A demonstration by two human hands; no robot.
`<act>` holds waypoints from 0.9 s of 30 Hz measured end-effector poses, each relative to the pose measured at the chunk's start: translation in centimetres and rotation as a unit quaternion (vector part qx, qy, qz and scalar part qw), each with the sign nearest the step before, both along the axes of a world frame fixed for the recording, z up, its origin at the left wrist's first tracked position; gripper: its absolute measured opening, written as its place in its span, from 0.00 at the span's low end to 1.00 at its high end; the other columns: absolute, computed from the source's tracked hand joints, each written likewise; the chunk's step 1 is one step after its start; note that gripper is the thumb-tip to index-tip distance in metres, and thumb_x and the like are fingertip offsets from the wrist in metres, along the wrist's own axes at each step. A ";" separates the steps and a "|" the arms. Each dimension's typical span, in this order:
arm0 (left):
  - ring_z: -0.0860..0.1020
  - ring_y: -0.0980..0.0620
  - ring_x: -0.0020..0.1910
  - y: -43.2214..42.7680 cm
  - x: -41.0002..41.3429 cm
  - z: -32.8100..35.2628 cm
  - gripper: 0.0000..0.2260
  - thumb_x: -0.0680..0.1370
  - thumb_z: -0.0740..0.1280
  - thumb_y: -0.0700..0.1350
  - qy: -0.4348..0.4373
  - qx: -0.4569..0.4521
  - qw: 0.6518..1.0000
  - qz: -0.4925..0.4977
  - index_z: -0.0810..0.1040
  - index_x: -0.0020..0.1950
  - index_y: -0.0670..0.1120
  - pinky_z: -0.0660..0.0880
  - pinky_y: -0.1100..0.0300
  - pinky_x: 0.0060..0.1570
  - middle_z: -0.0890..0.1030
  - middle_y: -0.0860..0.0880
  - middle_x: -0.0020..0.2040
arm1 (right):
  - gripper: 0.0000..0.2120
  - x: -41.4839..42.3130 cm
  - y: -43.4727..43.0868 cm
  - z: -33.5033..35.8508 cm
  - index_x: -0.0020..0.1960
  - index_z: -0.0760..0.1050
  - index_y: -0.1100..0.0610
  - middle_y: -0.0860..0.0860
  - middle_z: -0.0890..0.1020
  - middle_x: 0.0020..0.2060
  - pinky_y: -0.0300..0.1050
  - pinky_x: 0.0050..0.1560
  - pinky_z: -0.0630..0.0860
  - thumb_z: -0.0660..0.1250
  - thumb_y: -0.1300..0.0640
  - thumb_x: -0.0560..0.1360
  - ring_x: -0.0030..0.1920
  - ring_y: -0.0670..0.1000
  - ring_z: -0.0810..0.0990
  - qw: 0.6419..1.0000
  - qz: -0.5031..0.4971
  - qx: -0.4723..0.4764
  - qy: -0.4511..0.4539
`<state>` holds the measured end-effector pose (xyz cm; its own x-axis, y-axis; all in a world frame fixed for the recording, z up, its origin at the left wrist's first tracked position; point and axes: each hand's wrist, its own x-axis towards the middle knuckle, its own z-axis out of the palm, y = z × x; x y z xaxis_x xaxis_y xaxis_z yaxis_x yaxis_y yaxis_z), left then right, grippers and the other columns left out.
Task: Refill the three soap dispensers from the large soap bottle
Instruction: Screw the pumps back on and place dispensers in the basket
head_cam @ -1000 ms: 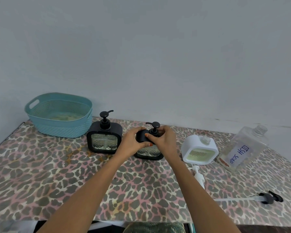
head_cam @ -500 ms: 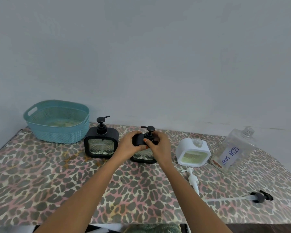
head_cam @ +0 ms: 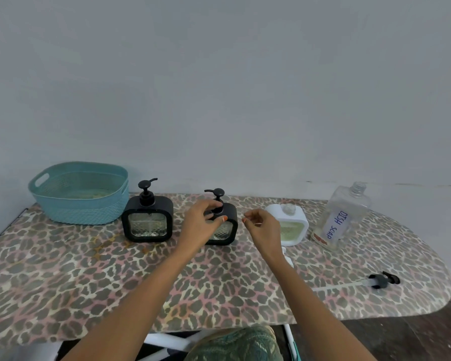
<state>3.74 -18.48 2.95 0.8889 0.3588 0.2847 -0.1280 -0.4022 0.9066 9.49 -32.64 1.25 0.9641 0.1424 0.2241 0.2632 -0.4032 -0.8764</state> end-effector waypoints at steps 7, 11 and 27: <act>0.76 0.55 0.55 -5.1 2.5 -0.1 0.14 0.72 0.70 0.40 0.011 0.009 0.996 -0.085 0.76 0.57 0.42 0.74 0.67 0.54 0.78 0.47 0.56 | 0.01 0.4 -6.0 -1.0 0.45 0.76 0.58 0.51 0.79 0.39 0.29 0.34 0.70 0.66 0.61 0.74 0.39 0.46 0.76 0.998 -0.052 -0.006 0.019; 0.74 0.50 0.60 -7.4 5.0 -0.6 0.18 0.71 0.71 0.41 0.034 0.034 0.995 -0.092 0.74 0.59 0.42 0.72 0.55 0.61 0.77 0.46 0.59 | 0.07 0.9 -8.9 -2.8 0.49 0.77 0.62 0.53 0.79 0.40 0.33 0.35 0.69 0.69 0.61 0.73 0.39 0.48 0.76 0.993 -0.088 -0.040 0.070; 0.71 0.53 0.55 -10.2 9.9 -1.5 0.22 0.72 0.71 0.43 0.108 0.069 0.985 -0.118 0.71 0.64 0.42 0.65 0.64 0.50 0.74 0.45 0.63 | 0.14 1.0 -10.9 -5.3 0.45 0.79 0.63 0.48 0.76 0.30 0.41 0.33 0.74 0.73 0.52 0.69 0.30 0.45 0.74 0.968 -0.018 -0.147 0.201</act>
